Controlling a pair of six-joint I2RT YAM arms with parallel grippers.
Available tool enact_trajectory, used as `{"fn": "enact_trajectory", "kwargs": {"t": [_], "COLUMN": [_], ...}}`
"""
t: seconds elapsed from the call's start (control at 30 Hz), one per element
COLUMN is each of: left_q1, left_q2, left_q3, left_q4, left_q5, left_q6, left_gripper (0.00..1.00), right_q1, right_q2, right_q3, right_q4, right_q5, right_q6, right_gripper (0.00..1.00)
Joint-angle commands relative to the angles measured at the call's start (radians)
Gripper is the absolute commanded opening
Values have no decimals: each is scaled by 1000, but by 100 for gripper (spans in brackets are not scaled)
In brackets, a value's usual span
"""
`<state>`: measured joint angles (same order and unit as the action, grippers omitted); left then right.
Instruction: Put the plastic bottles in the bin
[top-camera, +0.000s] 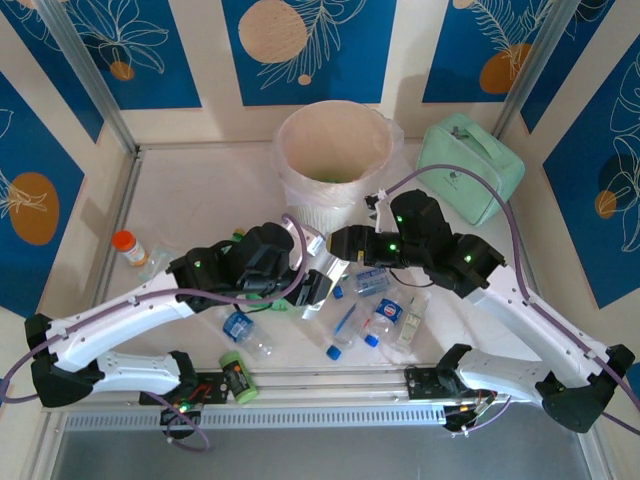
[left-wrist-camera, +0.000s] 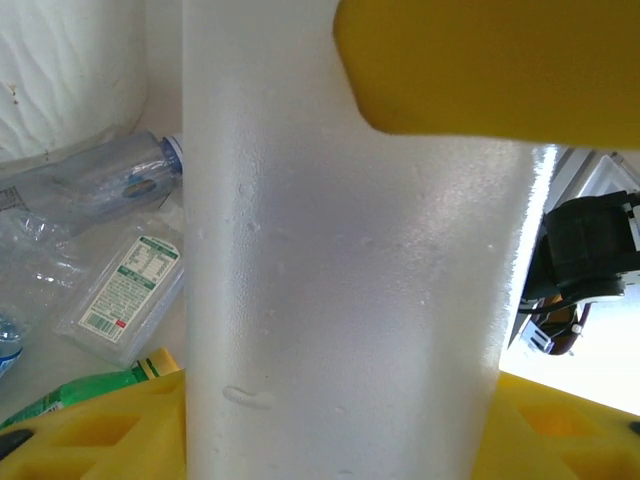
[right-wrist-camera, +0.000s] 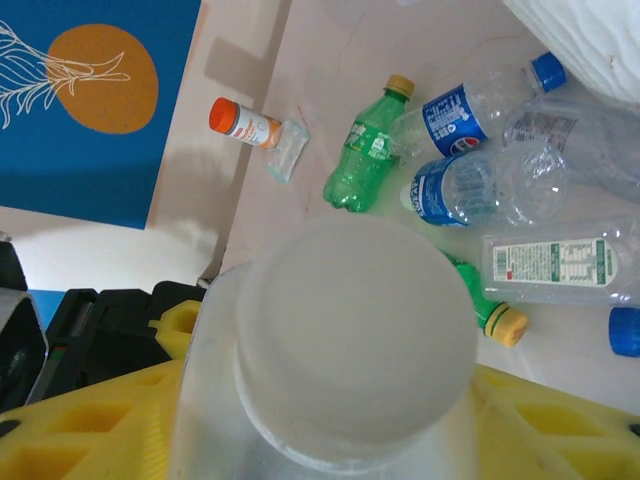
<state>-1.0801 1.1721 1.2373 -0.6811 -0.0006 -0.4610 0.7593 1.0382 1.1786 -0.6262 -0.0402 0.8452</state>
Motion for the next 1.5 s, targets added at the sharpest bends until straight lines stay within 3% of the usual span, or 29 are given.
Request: {"fn": "enact_trajectory", "kwargs": {"t": [0.0, 0.13, 0.43, 0.57, 0.67, 0.8, 1.1, 1.47], "left_q1": [19, 33, 88, 217, 325, 345, 344, 344], "left_q2": [-13, -12, -34, -123, -151, -158, -140, -136], "left_q3": [18, 10, -43, -130, -219, -314, -369, -427], "left_q4": [54, 68, 126, 233, 370, 618, 904, 1062], "left_q5": [41, 61, 122, 296, 494, 643, 759, 784], "left_q6": [-17, -34, -87, -221, -367, -507, -644, -742], "left_gripper": [60, 66, 100, 100, 100, 100, 98, 79], "right_q1": [3, -5, -40, -95, -128, -157, -168, -184], "right_q2": [2, -3, -9, -41, -71, -97, -138, -142], "right_q3": [31, 33, 16, -8, -37, -72, -126, -186], "right_q4": [-9, -6, 13, 28, 76, 143, 301, 458], "right_q5": [11, 8, -6, -50, -109, -188, -288, -337], "right_q6": [-17, -14, -5, -1, 8, 33, 97, 178], "right_gripper": [59, 54, 48, 48, 47, 47, 47, 47]}}
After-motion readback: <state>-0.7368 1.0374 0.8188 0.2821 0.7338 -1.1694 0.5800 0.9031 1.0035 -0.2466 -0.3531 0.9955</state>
